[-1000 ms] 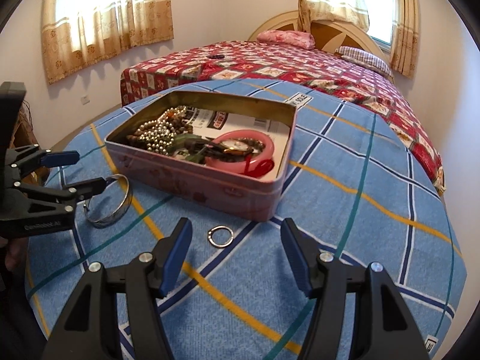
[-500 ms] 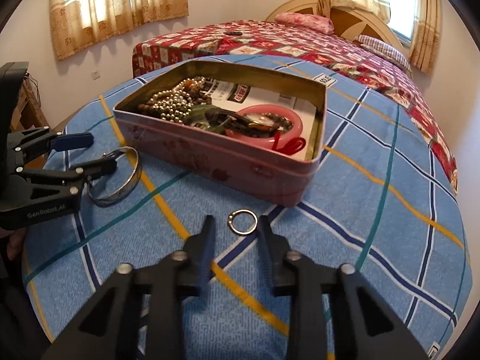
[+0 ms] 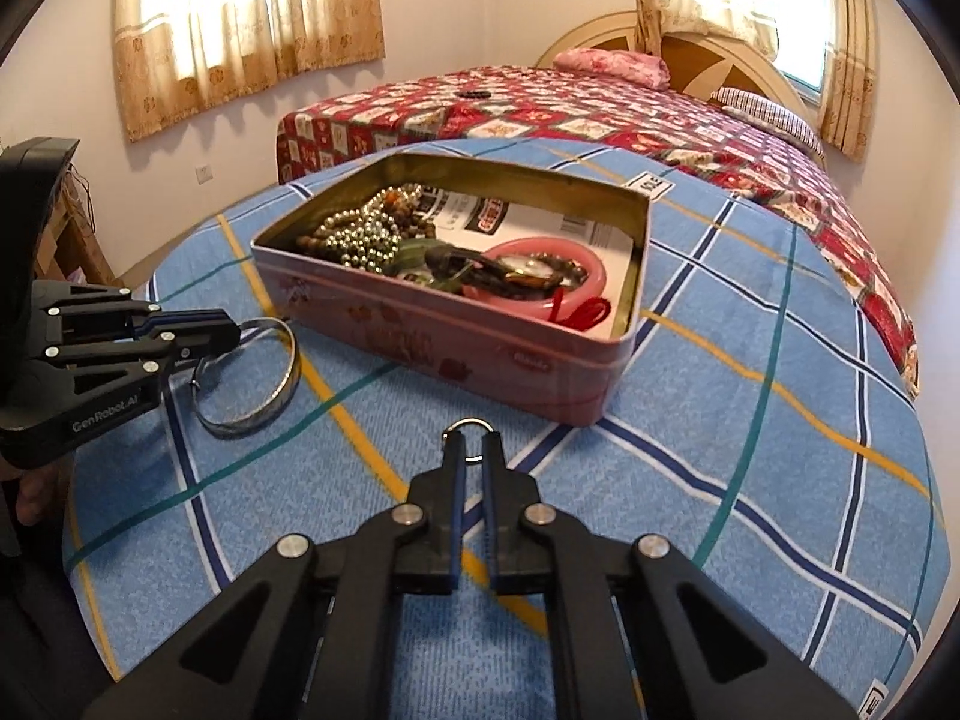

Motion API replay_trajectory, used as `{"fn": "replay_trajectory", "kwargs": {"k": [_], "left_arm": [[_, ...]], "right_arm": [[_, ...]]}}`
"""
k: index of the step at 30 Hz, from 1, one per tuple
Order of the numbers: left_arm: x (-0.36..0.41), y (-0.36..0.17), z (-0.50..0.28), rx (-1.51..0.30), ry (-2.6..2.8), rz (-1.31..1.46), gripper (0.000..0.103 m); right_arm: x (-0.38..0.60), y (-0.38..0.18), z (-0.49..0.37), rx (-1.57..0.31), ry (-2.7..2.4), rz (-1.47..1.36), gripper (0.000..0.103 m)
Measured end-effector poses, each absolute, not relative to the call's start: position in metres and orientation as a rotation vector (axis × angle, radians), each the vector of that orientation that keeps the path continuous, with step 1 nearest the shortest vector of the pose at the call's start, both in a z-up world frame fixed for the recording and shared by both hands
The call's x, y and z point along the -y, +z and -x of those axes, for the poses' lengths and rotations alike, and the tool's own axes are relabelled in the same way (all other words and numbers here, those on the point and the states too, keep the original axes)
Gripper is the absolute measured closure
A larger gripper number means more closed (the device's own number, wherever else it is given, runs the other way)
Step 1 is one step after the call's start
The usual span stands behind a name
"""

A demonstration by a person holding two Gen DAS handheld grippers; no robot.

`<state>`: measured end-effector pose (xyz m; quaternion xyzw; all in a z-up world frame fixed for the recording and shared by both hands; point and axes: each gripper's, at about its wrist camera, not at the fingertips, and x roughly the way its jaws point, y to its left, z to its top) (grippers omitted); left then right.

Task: Organize jewelry
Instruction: 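Grasp the small silver ring with the right gripper while the left gripper grasps the silver bangle, then carry the silver bangle and silver ring into the pink tin and release both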

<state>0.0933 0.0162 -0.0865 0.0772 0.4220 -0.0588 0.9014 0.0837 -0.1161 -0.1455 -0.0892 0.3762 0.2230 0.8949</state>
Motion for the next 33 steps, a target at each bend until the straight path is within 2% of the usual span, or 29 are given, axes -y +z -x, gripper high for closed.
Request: {"fn": "replay_trajectory", "kwargs": {"k": [4, 5, 6, 8, 16, 17, 20, 24, 25, 26, 33], "left_arm": [[-0.018, -0.087, -0.095, -0.876, -0.116, -0.161, 0.098], [-0.019, -0.088, -0.095, -0.879, -0.113, -0.160, 0.098], [-0.020, -0.089, -0.096, -0.882, -0.109, -0.160, 0.098], [-0.022, -0.091, -0.097, -0.883, -0.104, -0.163, 0.098], [-0.031, -0.097, -0.101, -0.891, -0.085, -0.160, 0.098], [-0.031, -0.097, -0.101, -0.889, -0.084, -0.163, 0.098], [-0.030, -0.097, -0.100, -0.889, -0.084, -0.164, 0.098], [-0.031, -0.096, -0.101, -0.889, -0.087, -0.153, 0.098], [-0.031, -0.094, -0.101, -0.886, -0.089, -0.149, 0.098], [-0.030, -0.093, -0.101, -0.883, -0.091, -0.148, 0.098], [-0.031, -0.095, -0.100, -0.896, -0.096, -0.151, 0.098]], "right_arm": [[0.111, -0.147, -0.085, -0.791, 0.459, 0.211, 0.096], [0.110, -0.146, -0.086, -0.790, 0.454, 0.213, 0.093], [0.110, -0.146, -0.087, -0.793, 0.455, 0.209, 0.079], [0.109, -0.147, -0.089, -0.805, 0.455, 0.202, 0.059], [0.100, -0.153, -0.101, -0.867, 0.449, 0.229, 0.059], [0.100, -0.153, -0.100, -0.865, 0.448, 0.232, 0.059], [0.101, -0.153, -0.097, -0.858, 0.456, 0.232, 0.080], [0.103, -0.152, -0.093, -0.848, 0.472, 0.216, 0.081], [0.104, -0.151, -0.092, -0.841, 0.477, 0.211, 0.092], [0.104, -0.150, -0.091, -0.835, 0.476, 0.208, 0.097], [0.104, -0.149, -0.088, -0.832, 0.478, 0.202, 0.097]]}}
